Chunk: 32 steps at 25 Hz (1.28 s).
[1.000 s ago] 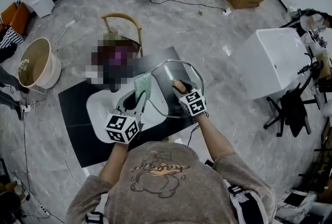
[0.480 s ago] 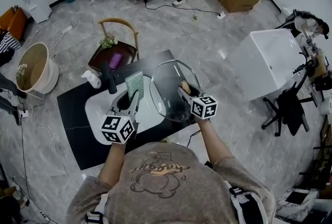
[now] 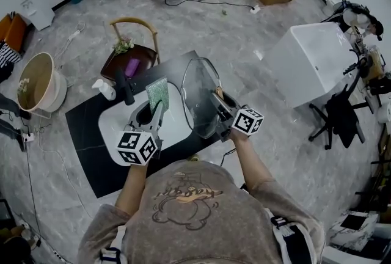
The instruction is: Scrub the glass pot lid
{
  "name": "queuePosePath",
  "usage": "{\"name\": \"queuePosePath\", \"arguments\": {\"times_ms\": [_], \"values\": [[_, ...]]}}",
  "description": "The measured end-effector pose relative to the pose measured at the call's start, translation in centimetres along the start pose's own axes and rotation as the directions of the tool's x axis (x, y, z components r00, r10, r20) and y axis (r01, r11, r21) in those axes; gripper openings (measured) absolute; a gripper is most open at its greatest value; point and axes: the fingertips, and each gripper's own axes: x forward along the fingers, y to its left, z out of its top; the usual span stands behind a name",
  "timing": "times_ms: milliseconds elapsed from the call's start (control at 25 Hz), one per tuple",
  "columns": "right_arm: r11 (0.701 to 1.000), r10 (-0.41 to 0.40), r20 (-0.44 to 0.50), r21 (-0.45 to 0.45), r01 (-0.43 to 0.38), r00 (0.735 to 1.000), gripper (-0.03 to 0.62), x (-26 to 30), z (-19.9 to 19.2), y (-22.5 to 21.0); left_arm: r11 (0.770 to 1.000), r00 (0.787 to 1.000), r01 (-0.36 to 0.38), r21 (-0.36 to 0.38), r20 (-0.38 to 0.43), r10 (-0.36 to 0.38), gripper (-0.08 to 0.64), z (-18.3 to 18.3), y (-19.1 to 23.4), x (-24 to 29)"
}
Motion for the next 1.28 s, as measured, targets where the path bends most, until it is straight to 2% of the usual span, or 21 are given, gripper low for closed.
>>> {"name": "queuePosePath", "arguments": {"times_ms": [80, 200, 280, 400, 640, 920, 1280], "values": [[0.995, 0.054, 0.051, 0.081, -0.058, 0.997, 0.186, -0.3, 0.5, 0.9, 1.0, 1.0, 0.019, 0.001, -0.002, -0.019, 0.084, 0.0, -0.6, 0.0], [0.97, 0.165, 0.142, 0.158, -0.187, 0.976, 0.186, -0.2, 1.6, 3.0, 0.998, 0.998, 0.056, 0.005, -0.003, -0.056, 0.084, 0.3, -1.7, 0.2], [0.954, 0.179, 0.188, 0.205, -0.217, 0.966, 0.186, -0.3, 1.5, 3.3, 0.996, 0.996, 0.085, 0.01, -0.001, -0.085, 0.084, 0.5, -2.5, 0.2], [0.942, 0.184, 0.22, 0.24, -0.236, 0.958, 0.186, -0.4, 0.8, 3.9, 0.991, 0.991, 0.131, 0.019, 0.004, -0.131, 0.084, 0.9, -3.8, 0.2], [0.93, 0.198, 0.224, 0.265, -0.255, 0.954, 0.186, -0.1, 0.3, 4.6, 0.972, 0.972, 0.235, 0.005, 0.007, -0.235, 0.084, 1.8, -6.8, 0.6], [0.911, 0.157, 0.276, 0.331, -0.247, 0.948, 0.186, -0.6, 0.3, 3.5, 0.934, 0.938, 0.347, -0.085, 0.015, -0.347, 0.084, 1.9, -8.8, 0.5], [0.907, 0.165, 0.286, 0.333, -0.26, 0.944, 0.186, -0.9, 0.1, 3.7, 0.881, 0.899, 0.435, -0.183, 0.032, -0.437, 0.084, 1.7, -9.8, 0.7]]}}
